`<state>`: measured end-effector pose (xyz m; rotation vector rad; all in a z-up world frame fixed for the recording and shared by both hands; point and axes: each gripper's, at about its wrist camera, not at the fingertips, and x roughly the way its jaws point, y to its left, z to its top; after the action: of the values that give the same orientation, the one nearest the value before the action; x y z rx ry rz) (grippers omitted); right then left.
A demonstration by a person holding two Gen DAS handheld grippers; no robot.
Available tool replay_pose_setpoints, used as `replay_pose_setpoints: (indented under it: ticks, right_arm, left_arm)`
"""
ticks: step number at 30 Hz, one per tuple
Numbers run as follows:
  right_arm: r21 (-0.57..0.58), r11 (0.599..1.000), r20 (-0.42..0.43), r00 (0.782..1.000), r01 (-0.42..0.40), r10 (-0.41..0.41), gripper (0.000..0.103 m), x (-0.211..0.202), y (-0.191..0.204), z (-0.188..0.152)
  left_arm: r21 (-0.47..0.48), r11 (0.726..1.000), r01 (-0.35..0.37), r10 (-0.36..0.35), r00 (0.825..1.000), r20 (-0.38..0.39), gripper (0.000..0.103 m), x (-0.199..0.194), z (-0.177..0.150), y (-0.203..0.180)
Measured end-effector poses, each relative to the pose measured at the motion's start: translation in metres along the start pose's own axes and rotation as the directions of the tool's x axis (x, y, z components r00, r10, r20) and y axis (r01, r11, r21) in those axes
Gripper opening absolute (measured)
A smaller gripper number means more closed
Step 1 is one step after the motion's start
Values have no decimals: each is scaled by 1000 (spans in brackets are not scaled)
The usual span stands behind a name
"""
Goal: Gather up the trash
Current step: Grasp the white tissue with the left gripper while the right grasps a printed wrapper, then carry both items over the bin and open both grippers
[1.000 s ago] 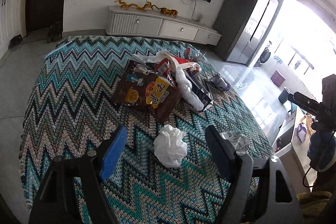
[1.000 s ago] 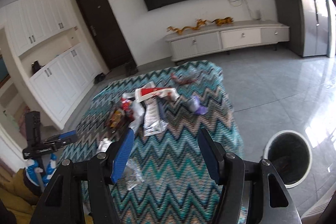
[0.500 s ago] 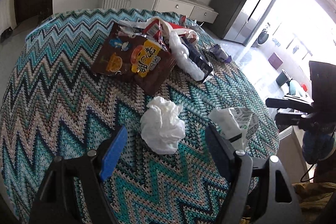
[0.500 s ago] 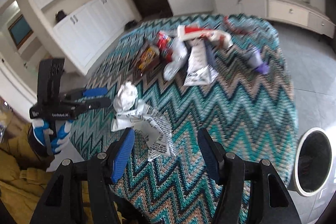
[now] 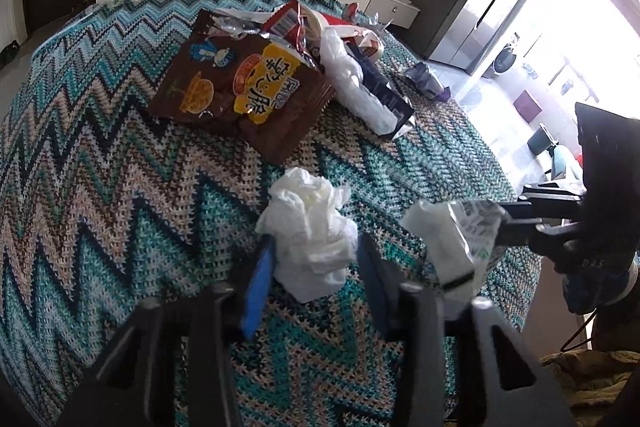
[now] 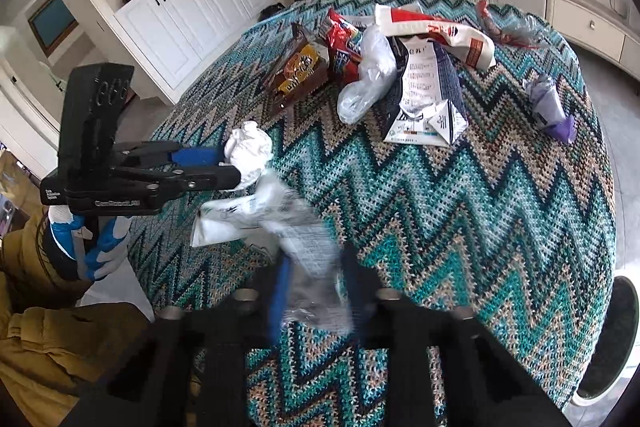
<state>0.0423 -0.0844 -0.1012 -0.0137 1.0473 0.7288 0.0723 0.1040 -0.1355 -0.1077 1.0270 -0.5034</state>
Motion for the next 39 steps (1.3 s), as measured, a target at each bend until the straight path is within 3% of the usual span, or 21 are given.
replay_pose_setpoints:
  ticks: [4,14,19,25,30,35,39]
  right_arm:
    - [-12,1000,50,999,16,-16,14,-12,0,1]
    - [70,997,202,978,39,-53,14,-63,-24,-11]
    - [146,987,285,953,62,-102,14,-98,-51,-27]
    - [289,951,359,908,111,-215,14,-147,-107,-61]
    - [441,878,354,863,187,-361,14,-181,-166,-103]
    - [627,748,307,812,220,-496,14,-198,-236,-152]
    - [717,651,236,792,249,-563,14,-196,-281,-181]
  left_arm:
    - [-19,1000,3,-2,999,36,15,-9,1,2]
    - [1,1000,-26,25,993,113,9,-39,14,-14]
    - [70,997,-29,20,992,121,9,-44,33,-45]
    - [164,986,22,-37,996,87,9,-29,70,-100]
    - [273,960,68,-80,996,36,9,-1,102,-166]
    - [383,916,115,-111,993,-33,9,46,131,-244]
    - [447,880,161,-126,986,-107,9,97,145,-305]
